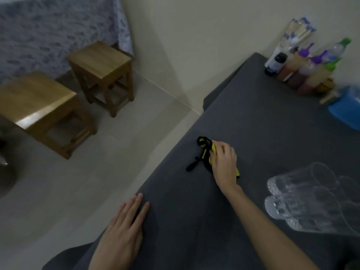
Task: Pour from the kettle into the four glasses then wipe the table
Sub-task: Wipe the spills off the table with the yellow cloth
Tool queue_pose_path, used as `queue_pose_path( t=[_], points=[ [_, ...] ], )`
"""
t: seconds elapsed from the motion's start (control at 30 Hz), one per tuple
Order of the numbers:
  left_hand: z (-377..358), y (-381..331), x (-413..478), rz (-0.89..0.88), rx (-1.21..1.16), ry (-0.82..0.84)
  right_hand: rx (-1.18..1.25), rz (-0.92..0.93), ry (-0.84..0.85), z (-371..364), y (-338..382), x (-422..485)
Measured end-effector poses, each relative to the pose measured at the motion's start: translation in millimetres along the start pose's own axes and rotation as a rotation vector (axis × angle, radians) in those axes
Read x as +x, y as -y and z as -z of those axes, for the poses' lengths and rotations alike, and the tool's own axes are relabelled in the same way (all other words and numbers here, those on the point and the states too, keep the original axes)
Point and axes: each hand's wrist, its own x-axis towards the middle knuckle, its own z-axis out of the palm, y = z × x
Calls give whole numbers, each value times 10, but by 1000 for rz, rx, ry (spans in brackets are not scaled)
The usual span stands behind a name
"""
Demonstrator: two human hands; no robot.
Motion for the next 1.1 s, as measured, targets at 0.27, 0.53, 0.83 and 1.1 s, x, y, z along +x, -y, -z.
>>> queue_pose_path(
  t=[0.27, 0.53, 0.83, 1.1],
  points=[
    [60, -24, -10, 9, 30, 44, 88, 306, 127, -164, 842, -301],
    [141, -82, -13, 34, 23, 77, 101, 725, 185, 284, 293, -1221],
    [94, -58, -30, 48, 29, 92, -192, 288, 68, 514, -607, -1036],
    [63, -50, -24, 18, 9, 38, -251, -68, 5, 206, -404, -36]
  ],
)
